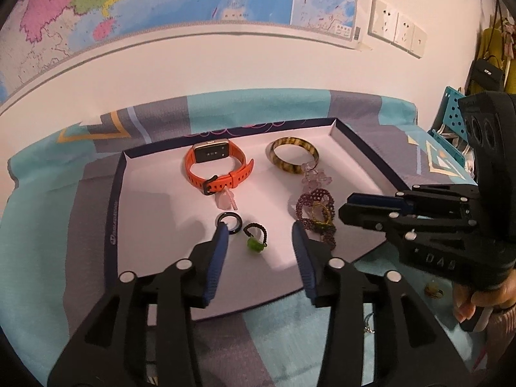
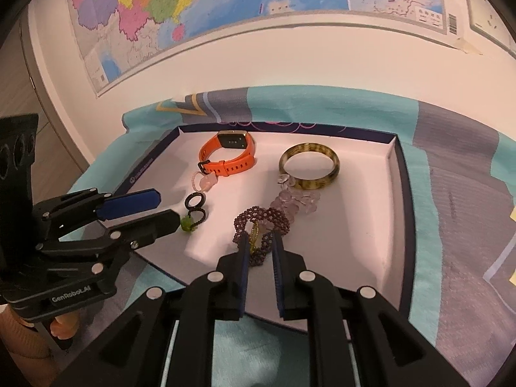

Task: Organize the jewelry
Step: 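Open the left tool beside the black ring while the right tool lowers the keychain onto the beaded bracelet, then withdraw both open tools from the box toward the silver ring and gold charm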

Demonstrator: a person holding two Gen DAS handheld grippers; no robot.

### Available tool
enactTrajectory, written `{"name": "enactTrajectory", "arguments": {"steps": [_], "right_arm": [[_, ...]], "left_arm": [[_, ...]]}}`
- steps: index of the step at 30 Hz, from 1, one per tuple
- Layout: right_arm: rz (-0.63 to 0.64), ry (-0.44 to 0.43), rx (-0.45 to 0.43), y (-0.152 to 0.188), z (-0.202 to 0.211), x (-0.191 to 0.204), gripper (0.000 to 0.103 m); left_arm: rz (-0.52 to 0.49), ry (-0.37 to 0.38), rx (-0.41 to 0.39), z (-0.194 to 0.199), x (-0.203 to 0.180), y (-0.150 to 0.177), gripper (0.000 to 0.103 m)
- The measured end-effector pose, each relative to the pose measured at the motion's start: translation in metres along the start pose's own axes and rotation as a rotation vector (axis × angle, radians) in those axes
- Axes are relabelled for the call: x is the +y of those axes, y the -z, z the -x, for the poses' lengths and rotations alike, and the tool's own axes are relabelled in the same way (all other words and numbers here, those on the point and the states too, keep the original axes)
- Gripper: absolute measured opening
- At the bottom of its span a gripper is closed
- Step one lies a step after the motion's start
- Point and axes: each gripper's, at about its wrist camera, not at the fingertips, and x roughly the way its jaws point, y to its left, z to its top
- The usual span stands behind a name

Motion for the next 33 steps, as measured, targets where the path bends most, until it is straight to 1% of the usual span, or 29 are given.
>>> {"name": "enactTrajectory", "arguments": {"steps": [2, 3, 4, 6, 8, 9, 10, 13, 16, 19, 21, 24, 27, 28, 33], "right_arm": [[-0.001, 0.005, -0.017, 0.002, 0.01, -0.002, 0.021], [-0.001, 0.005, -0.026, 0.002, 0.016, -0.004, 0.026], [-0.003, 0.006, -0.032, 0.003, 0.021, -0.005, 0.028], [-0.006, 0.013, -0.045, 0.008, 0.034, -0.011, 0.028], [-0.014, 0.02, -0.051, 0.013, 0.044, -0.016, 0.031], [-0.019, 0.023, -0.053, 0.016, 0.048, -0.018, 0.035], [-0.024, 0.029, -0.053, 0.021, 0.054, -0.022, 0.036], [-0.029, 0.04, -0.032, 0.038, 0.064, -0.026, 0.037], [-0.026, 0.05, 0.003, 0.058, 0.069, -0.028, 0.037], [-0.031, 0.059, 0.023, 0.075, 0.074, -0.028, 0.038], [-0.038, 0.057, 0.032, 0.084, 0.076, -0.027, 0.039], [-0.031, 0.058, 0.044, 0.094, 0.078, -0.024, 0.039], [-0.021, 0.06, 0.045, 0.102, 0.081, -0.019, 0.046], [-0.021, 0.057, 0.043, 0.103, 0.083, -0.019, 0.046], [-0.04, 0.051, 0.044, 0.11, 0.085, -0.02, 0.046]], "left_arm": [[-0.006, 0.003, -0.013, 0.007, -0.001, 0.002, 0.052], [-0.009, 0.001, -0.018, 0.009, -0.002, 0.003, 0.054], [-0.012, 0.004, -0.025, 0.014, -0.002, 0.005, 0.057], [-0.015, 0.018, -0.032, 0.02, -0.003, 0.009, 0.058], [-0.027, 0.032, -0.041, 0.028, -0.005, 0.013, 0.062], [-0.041, 0.04, -0.048, 0.032, -0.008, 0.016, 0.063], [-0.051, 0.042, -0.053, 0.036, -0.011, 0.018, 0.065], [-0.082, 0.068, -0.066, 0.046, -0.02, 0.025, 0.069], [-0.108, 0.096, -0.064, 0.051, -0.031, 0.033, 0.071], [-0.148, 0.097, -0.06, 0.052, -0.045, 0.041, 0.078], [-0.163, 0.103, -0.05, 0.052, -0.051, 0.046, 0.079], [-0.168, 0.111, -0.036, 0.05, -0.056, 0.051, 0.079], [-0.172, 0.108, -0.033, 0.05, -0.057, 0.055, 0.083], [-0.172, 0.109, -0.032, 0.051, -0.058, 0.056, 0.084], [-0.17, 0.102, -0.01, 0.048, -0.06, 0.061, 0.084]]}}
